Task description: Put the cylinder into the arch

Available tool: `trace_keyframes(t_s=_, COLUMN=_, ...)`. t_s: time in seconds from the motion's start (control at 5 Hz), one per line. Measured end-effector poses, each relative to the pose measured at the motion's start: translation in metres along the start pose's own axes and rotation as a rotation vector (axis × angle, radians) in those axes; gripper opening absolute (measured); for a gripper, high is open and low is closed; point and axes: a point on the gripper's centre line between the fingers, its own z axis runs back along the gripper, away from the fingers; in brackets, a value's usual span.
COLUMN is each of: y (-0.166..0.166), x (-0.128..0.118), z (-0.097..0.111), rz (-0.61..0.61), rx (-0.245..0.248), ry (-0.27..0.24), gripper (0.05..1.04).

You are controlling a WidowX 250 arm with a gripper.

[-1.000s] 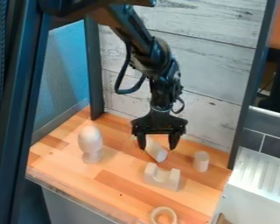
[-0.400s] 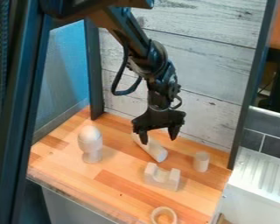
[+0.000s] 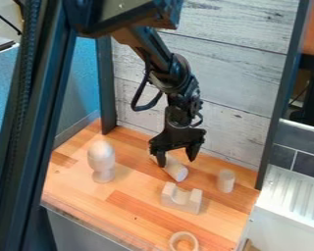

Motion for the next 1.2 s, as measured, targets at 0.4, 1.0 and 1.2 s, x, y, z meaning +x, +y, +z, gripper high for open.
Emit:
trace_keyframes(t_s=0.4, y=-0.001, x=-0.001, z=-0.026, rz=-0.02, rx=0.045, ry=0.024, gripper=0.964)
trace_keyframes(t_s=1.0, y=-0.006, x=-0.01, z=-0.004, rz=-0.318, rx=-0.108, ry=0.021, gripper=0.592)
trace_keyframes(t_s=1.2, y=-0.007, x=-0.003, z=0.018, rz=-0.374, rx=-0.177, ry=-0.025, gripper=0.592)
